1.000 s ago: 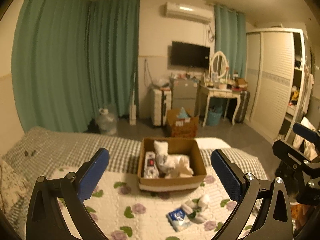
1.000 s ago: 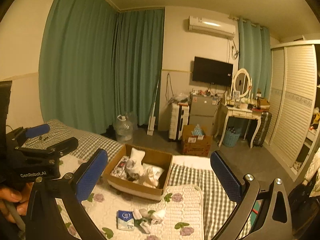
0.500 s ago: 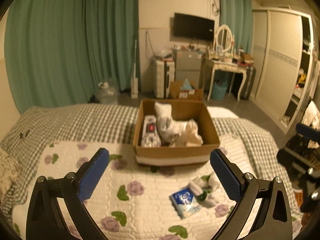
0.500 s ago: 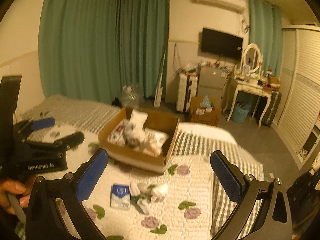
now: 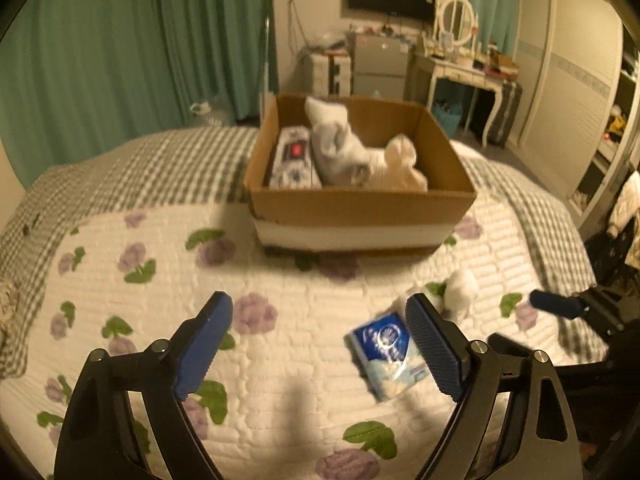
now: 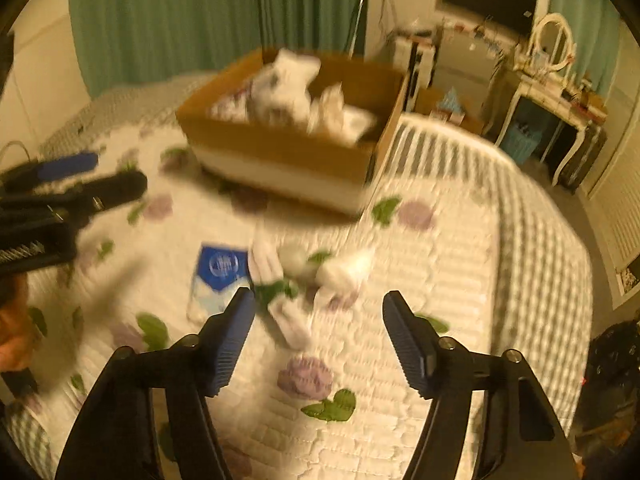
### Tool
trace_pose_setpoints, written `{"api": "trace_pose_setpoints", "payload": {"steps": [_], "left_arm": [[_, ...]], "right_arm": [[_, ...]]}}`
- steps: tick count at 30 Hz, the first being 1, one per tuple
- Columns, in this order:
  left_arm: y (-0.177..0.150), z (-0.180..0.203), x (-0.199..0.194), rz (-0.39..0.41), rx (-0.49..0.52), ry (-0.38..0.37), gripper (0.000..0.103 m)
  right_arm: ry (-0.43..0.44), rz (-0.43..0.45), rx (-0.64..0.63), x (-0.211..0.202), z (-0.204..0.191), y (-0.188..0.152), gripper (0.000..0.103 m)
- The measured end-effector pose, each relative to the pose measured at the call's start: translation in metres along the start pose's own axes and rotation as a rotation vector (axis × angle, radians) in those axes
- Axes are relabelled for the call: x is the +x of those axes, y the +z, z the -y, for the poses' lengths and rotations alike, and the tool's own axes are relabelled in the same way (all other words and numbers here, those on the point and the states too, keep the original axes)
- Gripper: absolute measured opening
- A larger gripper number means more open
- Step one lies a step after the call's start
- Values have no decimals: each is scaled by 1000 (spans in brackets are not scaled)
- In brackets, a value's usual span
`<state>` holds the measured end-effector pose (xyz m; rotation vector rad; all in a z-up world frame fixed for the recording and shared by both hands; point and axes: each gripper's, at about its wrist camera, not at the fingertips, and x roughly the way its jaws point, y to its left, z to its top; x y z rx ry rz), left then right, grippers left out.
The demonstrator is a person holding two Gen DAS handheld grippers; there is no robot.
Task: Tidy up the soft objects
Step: 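Grasp the blue tissue packet with the left tool while the right tool grasps the white plush toy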
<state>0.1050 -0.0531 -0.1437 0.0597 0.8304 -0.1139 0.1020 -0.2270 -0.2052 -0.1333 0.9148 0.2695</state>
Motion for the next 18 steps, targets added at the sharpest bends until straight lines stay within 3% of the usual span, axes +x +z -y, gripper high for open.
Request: {"api": "trace_pose_setpoints", "payload": {"steps": [10, 13, 14, 18], "left_arm": [[-19, 8, 30, -90, 11, -23, 89], [-22, 11, 36, -113, 9, -27, 89], [-23, 13, 38, -120, 9, -30, 89], [-26, 22, 45, -141, 19, -37, 89]], "right_arm": [[59, -159, -57, 73, -10, -16, 52], [73, -187, -71, 85, -12, -21, 31], [70, -191, -74, 86, -13, -21, 18], [86, -136, -44, 74, -6, -22, 11]]}}
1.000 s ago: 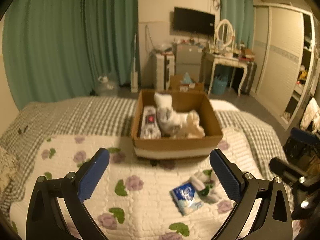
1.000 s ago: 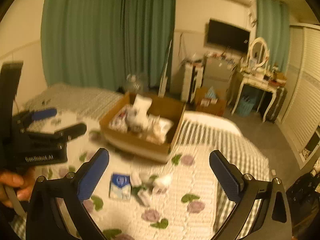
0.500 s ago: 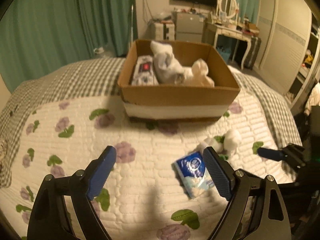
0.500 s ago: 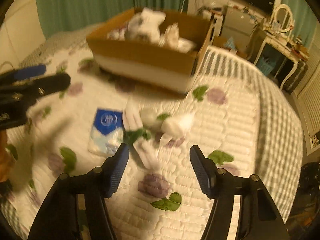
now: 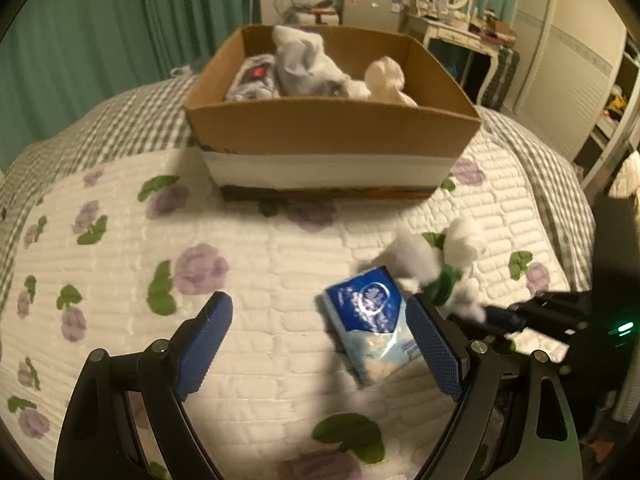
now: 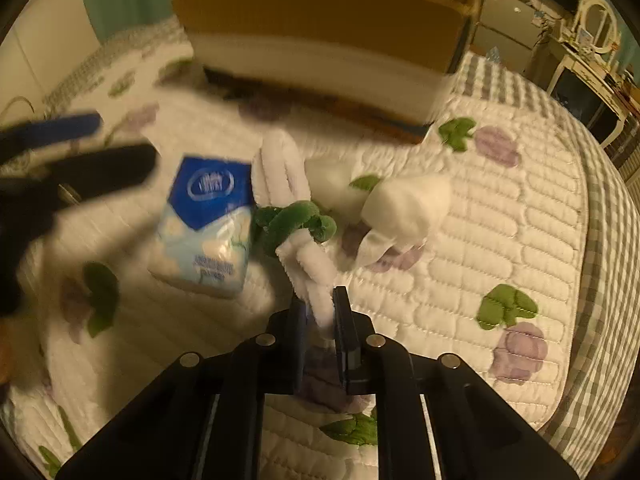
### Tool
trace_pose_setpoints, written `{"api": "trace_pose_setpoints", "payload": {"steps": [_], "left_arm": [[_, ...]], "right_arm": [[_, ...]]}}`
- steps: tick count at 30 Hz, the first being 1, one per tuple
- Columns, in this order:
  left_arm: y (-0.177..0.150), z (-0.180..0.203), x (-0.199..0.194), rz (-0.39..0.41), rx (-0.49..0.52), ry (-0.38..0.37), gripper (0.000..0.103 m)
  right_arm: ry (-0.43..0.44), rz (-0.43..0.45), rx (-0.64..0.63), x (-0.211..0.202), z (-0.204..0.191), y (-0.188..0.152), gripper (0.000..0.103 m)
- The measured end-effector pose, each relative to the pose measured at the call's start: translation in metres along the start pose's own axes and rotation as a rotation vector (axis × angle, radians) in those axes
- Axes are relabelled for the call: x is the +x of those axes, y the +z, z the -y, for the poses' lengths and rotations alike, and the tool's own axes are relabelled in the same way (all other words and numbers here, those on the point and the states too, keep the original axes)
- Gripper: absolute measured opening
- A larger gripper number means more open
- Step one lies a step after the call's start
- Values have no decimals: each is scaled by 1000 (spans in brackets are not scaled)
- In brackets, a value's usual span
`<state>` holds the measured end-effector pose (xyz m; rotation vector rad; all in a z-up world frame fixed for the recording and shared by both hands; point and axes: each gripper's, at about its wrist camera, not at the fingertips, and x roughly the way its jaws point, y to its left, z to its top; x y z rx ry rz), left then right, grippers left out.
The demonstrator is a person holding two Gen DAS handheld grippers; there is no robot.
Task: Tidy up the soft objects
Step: 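Grasp the blue tissue packet with the left tool while the right tool grasps the white plush toy, then lift and carry the tissue packet and plush toy over the cardboard box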
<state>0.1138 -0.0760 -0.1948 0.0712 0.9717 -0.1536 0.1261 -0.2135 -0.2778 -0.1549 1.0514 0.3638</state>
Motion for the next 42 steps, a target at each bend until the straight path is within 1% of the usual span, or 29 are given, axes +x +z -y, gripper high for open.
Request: {"api": "trace_pose_setpoints", "payload": {"steps": [3, 6, 10, 11, 13, 15, 16, 17, 18, 19, 20, 23, 28, 35, 37, 42], "left_arm": [[-1, 11, 10, -28, 12, -12, 89], [-2, 20, 22, -59, 21, -17, 89], [-5, 28, 42, -112, 21, -15, 89], [-7, 28, 48, -124, 23, -4, 89], [-11, 30, 55, -124, 35, 16, 89], [-18, 33, 59, -102, 68, 41, 89], [-21, 35, 59, -92, 83, 50, 87], [-23, 35, 58, -81, 89, 55, 77], [-25, 35, 57, -75, 87, 54, 69], [-26, 31, 55, -71, 78, 53, 61], [-26, 28, 52, -65, 66, 46, 56], [-29, 18, 44, -50, 46, 38, 51], [-36, 6, 23, -24, 28, 45, 51], [-39, -7, -17, 45, 12, 44, 51], [-30, -6, -29, 61, 7, 40, 51], [-24, -18, -60, 120, -9, 28, 51]], "right_arm": [[-23, 60, 50, -17, 13, -3, 11], [-47, 98, 90, -31, 25, -5, 11], [-67, 125, 120, -42, 34, -7, 11], [-68, 129, 127, -43, 37, -7, 11], [-73, 132, 137, -45, 40, -9, 11], [-78, 134, 142, -47, 42, -10, 11], [-79, 135, 143, -48, 42, -11, 11], [-80, 136, 144, -47, 41, -10, 11], [-82, 139, 143, -49, 41, -11, 11], [-86, 142, 143, -45, 36, -8, 11], [-89, 145, 143, -48, 36, -9, 11], [-90, 157, 155, -54, 33, -11, 11], [-93, 183, 169, -68, 25, -16, 11], [-97, 219, 178, -90, 5, -24, 11], [-101, 232, 177, -98, -2, -25, 11], [-118, 280, 161, -124, -22, -22, 11]]}}
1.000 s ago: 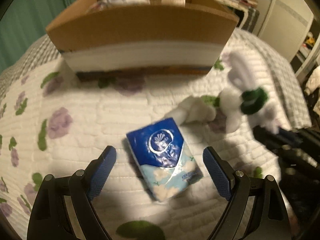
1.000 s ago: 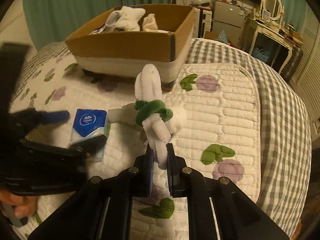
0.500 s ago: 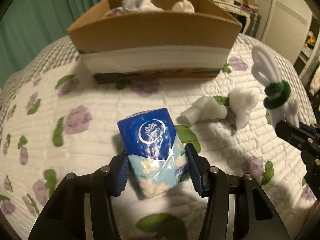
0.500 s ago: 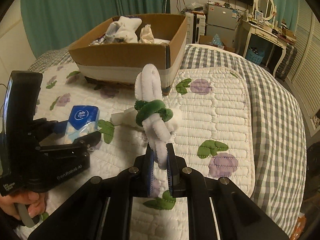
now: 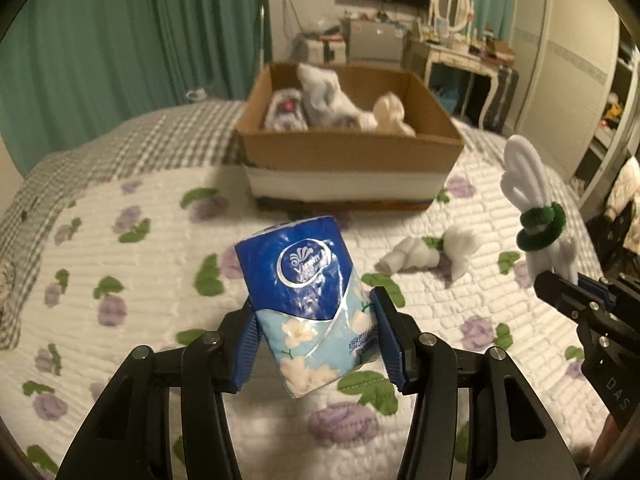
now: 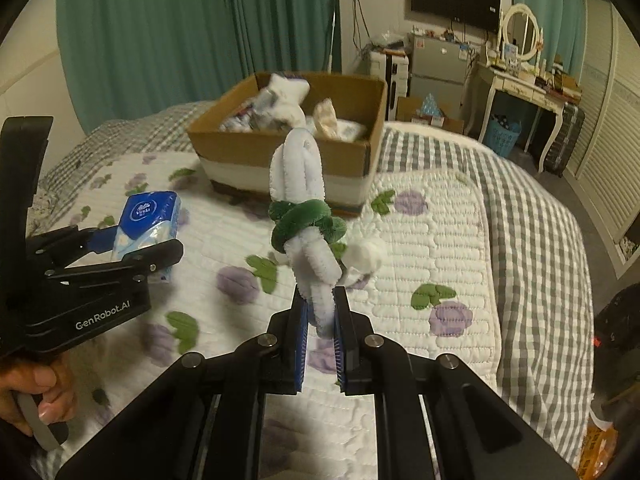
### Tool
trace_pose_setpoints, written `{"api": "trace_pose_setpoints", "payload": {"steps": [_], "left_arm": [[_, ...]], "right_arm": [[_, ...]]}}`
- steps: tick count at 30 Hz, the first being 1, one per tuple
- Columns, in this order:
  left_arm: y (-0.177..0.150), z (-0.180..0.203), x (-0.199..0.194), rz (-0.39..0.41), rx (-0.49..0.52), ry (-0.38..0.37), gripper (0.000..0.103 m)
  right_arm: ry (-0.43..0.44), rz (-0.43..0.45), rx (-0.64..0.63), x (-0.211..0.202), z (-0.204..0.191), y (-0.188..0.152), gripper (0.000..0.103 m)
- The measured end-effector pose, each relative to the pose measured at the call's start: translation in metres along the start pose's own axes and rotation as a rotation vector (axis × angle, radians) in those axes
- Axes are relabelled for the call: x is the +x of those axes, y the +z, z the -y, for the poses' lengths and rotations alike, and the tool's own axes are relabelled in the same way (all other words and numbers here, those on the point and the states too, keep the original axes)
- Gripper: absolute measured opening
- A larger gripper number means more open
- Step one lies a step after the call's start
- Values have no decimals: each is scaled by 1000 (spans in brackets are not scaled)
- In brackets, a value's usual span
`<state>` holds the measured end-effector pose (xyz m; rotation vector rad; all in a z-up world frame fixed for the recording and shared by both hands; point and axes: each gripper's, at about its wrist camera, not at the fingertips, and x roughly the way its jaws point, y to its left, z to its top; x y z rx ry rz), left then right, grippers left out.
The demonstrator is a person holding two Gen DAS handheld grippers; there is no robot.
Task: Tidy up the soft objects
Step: 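Lift and carry the tissue packet and plush toy over the cardboard box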
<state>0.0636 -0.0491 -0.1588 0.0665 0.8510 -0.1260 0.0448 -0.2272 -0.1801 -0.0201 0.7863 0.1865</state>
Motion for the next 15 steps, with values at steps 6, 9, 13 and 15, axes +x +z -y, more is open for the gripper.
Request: {"api": "trace_pose_setpoints", "payload": {"steps": [6, 9, 13, 15], "left_arm": [[14, -8, -45, 96, 1, -7, 51], [22, -12, -67, 143, -1, -18, 51], [36, -16, -99, 214, -6, -34, 51], [41, -19, -112, 245, -8, -40, 51]], "right_arm": [[-18, 75, -18, -35, -17, 15, 11], [-25, 122, -24, -57, -24, 27, 11], [-29, 182, -31, -84, -31, 43, 11], [-33, 218, -39, -100, -37, 51, 11]]}}
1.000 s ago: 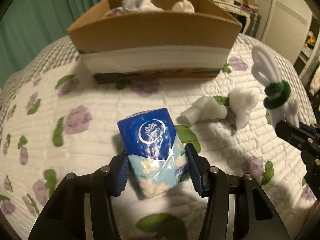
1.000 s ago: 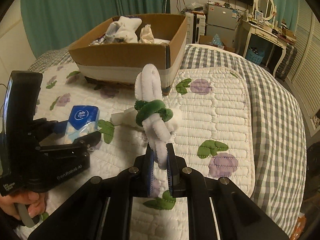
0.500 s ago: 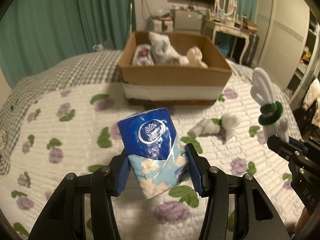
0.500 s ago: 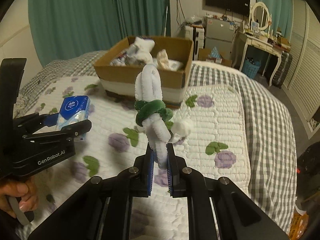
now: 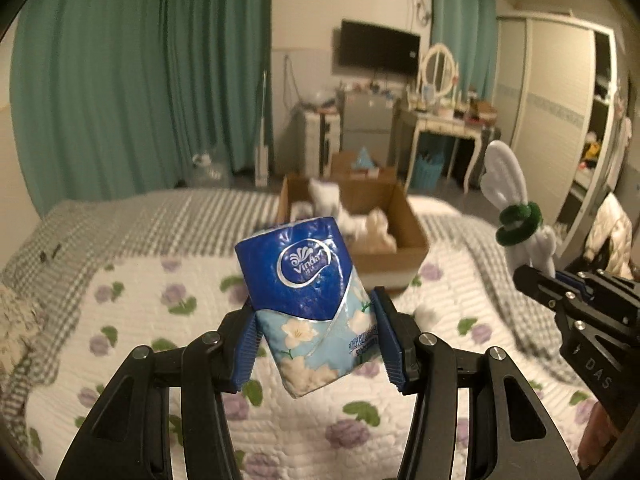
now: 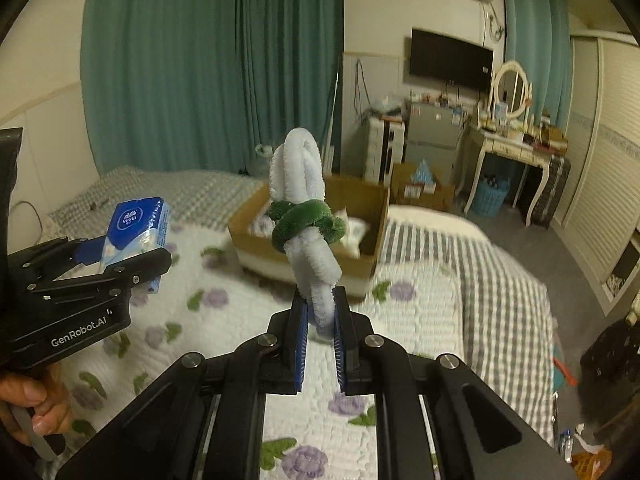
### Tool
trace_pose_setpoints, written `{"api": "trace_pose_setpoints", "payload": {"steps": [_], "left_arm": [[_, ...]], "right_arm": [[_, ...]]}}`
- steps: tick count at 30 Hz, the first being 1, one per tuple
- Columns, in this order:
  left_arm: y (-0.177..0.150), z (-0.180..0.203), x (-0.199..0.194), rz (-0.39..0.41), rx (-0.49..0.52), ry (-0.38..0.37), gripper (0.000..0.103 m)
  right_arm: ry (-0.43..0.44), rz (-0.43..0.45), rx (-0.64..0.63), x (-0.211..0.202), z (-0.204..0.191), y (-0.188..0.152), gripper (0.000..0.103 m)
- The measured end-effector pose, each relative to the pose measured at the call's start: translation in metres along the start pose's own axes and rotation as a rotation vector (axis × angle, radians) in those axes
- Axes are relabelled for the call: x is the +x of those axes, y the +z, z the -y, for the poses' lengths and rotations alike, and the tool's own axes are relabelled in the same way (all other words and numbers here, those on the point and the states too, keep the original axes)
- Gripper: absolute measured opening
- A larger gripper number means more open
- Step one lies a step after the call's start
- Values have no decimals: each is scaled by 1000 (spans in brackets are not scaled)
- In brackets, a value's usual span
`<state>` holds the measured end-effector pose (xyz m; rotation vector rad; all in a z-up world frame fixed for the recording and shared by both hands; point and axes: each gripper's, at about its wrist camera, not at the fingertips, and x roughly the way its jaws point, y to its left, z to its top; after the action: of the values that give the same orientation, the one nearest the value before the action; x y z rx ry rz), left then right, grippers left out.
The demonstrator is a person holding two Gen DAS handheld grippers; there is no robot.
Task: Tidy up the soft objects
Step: 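Lift and carry the tissue packet and plush toy over the cardboard box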
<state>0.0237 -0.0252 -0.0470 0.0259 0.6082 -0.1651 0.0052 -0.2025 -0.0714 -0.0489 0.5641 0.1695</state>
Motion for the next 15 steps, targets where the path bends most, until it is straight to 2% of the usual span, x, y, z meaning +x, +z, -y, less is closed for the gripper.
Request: {"api": "trace_pose_setpoints", "payload": {"steps": [6, 15], "left_arm": [[24, -7, -37, 111, -17, -7, 51], [63, -19, -67, 232, -31, -15, 51]], "right_arm": [[-8, 87, -11, -34, -9, 29, 11], [-21, 214, -32, -77, -18, 73, 11]]}}
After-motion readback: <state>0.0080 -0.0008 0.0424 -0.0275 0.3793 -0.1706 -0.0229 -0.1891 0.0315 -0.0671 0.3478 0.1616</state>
